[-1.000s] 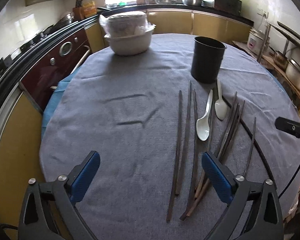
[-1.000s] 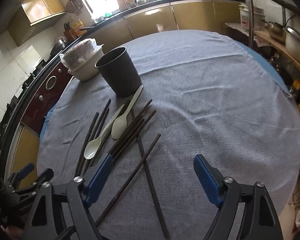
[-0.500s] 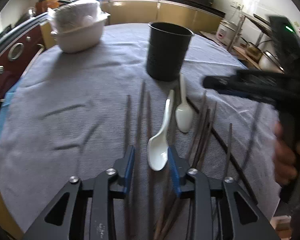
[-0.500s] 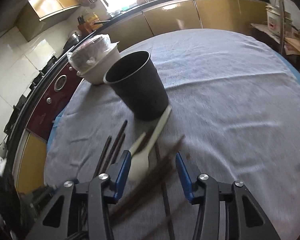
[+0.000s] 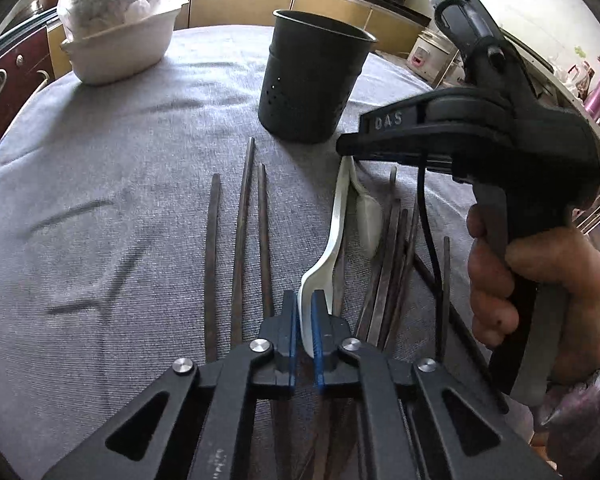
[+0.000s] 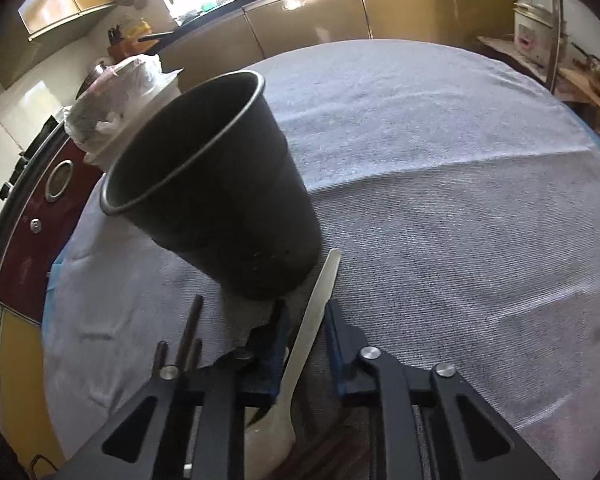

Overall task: Organize utensils
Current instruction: 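Grasp a white spoon with the right gripper while the left gripper grasps the other spoon, then carry the spoon in the right gripper over the black cup while the left gripper carries its spoon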

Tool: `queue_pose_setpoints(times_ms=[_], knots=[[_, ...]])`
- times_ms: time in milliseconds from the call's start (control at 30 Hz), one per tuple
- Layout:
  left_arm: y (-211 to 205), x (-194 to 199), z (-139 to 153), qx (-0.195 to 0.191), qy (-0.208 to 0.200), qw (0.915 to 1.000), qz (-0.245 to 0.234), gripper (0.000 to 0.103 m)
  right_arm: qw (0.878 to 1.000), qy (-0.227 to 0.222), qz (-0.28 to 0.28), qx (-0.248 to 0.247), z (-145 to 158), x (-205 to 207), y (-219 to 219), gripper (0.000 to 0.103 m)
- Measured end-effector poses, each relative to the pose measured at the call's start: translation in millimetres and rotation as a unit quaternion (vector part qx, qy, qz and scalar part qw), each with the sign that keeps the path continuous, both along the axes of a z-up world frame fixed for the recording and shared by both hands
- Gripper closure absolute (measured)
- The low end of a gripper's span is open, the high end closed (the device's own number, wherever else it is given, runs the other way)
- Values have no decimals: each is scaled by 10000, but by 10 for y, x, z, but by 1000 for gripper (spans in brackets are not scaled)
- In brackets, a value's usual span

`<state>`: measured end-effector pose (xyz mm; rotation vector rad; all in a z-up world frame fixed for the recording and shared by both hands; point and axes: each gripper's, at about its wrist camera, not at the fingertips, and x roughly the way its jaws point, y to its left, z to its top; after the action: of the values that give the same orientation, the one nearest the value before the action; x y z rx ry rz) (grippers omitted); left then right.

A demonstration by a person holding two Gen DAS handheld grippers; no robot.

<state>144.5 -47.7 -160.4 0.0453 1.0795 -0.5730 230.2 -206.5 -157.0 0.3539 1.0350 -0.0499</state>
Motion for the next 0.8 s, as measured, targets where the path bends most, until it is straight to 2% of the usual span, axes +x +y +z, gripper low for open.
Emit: queue_pose_setpoints(times_ms=[133,333,400,633,667,733,800], knots=[[94,-22,28,-155,-32,9999,68,100,10000,-69,-30,36,13,-91,-69,97],[254,-92,251,-311,-313,9989,134,100,9982,-268,-158,513,87,-293,-311,98],[317,-119,345,-352,-412,9984,150,100,9958,-471,-177,769,171,-398,-401,100],[439,-231,762,-390,-857,9954,193,100,9859,-1275,-2,1087,669,-718,-484,100],[454,-244,807,-393,-933,9946,207,100,9833,-1455,42,1095,771,-753,-470,100],[488,-234,925,-409,-1020,9937,230,100,9844,-1539,89,853,887,-784,-446,100],[495,-189,962,-352,-1057,9934,277,100,9908,-1238,174,525,890,-685,-373,97]])
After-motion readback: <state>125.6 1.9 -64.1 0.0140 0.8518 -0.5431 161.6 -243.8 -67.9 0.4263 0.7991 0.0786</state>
